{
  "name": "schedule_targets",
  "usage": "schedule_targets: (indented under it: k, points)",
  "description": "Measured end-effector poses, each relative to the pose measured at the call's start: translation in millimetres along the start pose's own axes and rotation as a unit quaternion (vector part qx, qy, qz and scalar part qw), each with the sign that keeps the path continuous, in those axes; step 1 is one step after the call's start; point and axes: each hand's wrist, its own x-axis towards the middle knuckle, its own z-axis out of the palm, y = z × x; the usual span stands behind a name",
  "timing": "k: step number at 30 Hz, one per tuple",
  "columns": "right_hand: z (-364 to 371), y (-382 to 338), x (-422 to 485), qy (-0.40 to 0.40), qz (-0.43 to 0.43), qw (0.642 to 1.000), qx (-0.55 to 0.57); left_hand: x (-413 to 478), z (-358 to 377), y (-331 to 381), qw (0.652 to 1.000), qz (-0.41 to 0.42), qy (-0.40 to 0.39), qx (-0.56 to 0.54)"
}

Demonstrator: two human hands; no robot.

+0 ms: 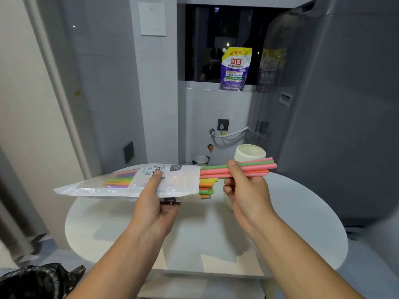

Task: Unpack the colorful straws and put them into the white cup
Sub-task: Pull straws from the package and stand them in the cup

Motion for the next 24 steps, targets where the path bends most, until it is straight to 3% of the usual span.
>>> schedule_targets:
  k: [6, 14, 24]
  points:
    - [-7.9, -4.1, 7.6, -0.03, -0.023, 0.998, -0.055, 3.3, -0.4, -3.0, 1.0, 0.001, -0.004, -0.007]
    - [-17.9, -26.5, 15.5, -0.082, -0.053, 0.994, -0.041, 12.9, 0.2, 2.2, 1.0, 0.011, 0.001, -0.024]
    - [-34.3, -46.2, 34.4, -0.067, -0.073, 0.993, -0.058, 27.3, 4.7, 1.2, 0.999, 0.014, 0.013, -0.033]
